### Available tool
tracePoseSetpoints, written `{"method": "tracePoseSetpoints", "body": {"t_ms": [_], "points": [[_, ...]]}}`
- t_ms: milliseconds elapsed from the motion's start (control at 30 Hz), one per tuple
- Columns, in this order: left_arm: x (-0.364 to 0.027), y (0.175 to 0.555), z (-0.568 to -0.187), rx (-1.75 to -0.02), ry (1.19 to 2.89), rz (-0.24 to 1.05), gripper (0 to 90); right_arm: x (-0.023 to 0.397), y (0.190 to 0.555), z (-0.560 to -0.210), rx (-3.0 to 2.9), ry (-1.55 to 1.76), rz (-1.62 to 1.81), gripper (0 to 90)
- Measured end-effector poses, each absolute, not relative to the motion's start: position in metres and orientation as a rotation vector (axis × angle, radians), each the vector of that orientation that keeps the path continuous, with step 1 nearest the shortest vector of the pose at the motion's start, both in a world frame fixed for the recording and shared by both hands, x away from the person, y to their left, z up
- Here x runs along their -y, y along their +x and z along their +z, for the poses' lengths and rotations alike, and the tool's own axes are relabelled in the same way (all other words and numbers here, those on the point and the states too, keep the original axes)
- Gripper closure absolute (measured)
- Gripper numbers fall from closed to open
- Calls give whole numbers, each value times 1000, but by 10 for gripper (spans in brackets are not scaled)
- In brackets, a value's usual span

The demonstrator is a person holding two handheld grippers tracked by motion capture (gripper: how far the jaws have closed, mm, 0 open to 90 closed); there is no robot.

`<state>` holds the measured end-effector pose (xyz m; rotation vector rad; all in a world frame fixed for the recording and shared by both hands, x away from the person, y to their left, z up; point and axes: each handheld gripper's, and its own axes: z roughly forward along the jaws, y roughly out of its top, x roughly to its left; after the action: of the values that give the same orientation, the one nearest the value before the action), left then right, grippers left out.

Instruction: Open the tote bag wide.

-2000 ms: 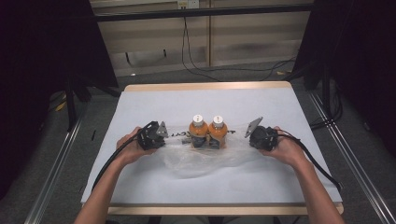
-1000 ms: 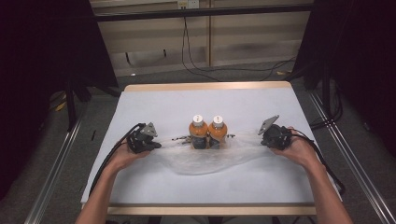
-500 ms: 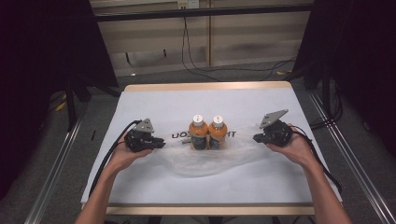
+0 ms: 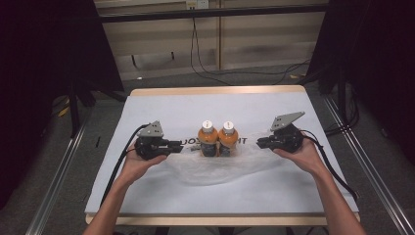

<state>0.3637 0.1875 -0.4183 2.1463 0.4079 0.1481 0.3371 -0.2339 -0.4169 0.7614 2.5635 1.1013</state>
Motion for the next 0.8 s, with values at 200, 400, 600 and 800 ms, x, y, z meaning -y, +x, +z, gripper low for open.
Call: {"method": "tracePoseSetpoints", "body": {"t_ms": [200,400,600,800], "points": [[-165,358,-419,-368,2134,99,830,223,338,-416,-2569,757,1163,888],[-149,352,-421,-346,2134,80,849,218,340,-419,-2580,783,1205,900],[-119,345,-426,-264,2166,62,871,208,345,-421,-2583,781,1218,900],[-96,347,-429,-259,2172,66,875,193,359,-422,-2579,779,1192,900]]}}
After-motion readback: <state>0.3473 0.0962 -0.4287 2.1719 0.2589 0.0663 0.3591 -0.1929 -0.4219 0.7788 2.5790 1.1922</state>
